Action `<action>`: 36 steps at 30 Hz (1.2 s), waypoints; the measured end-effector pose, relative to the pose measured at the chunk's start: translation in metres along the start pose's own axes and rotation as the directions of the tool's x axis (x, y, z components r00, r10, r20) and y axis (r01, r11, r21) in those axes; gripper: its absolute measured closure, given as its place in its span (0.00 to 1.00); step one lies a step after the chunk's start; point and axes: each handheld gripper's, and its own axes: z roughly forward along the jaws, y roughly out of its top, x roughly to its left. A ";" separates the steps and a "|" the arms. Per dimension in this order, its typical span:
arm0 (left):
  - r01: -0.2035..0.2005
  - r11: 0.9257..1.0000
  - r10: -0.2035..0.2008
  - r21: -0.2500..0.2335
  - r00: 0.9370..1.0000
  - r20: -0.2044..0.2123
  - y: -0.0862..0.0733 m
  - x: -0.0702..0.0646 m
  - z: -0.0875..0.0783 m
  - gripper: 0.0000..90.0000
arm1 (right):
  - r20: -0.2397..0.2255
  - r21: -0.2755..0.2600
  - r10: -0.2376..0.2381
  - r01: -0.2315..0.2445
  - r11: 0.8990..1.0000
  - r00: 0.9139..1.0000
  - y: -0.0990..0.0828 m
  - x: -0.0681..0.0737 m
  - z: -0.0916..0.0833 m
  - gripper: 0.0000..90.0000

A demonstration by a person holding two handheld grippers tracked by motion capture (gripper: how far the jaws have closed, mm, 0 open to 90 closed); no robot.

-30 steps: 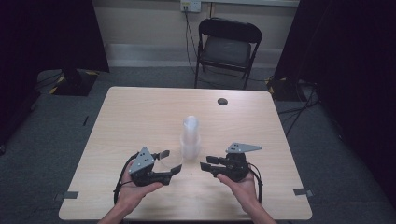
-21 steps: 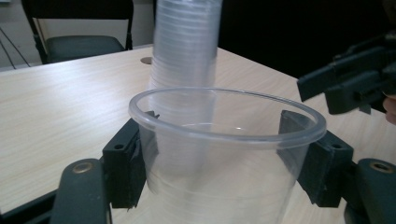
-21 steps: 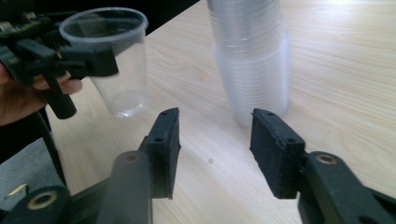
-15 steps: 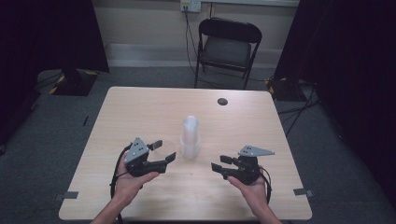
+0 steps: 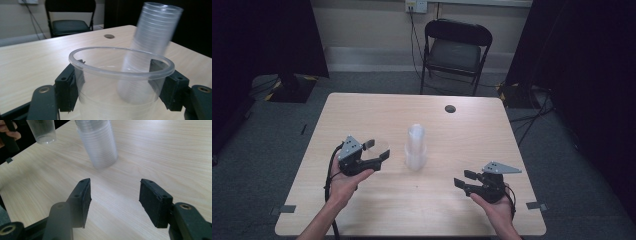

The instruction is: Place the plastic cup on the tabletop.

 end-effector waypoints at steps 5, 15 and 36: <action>0.004 1.000 -0.005 -0.014 0.999 -0.034 0.004 0.012 0.007 0.32 | 0.009 0.004 0.000 0.000 1.000 1.000 -0.002 -0.005 -0.001 0.47; 0.040 0.999 -0.040 -0.005 0.996 -0.081 0.001 0.036 0.035 0.32 | 0.001 0.001 0.018 -0.018 1.000 1.000 -0.008 -0.008 0.003 0.48; 0.020 0.999 -0.015 0.028 0.988 -0.155 -0.020 0.054 0.070 0.31 | -0.015 0.018 0.020 -0.019 1.000 1.000 -0.010 -0.009 0.009 0.48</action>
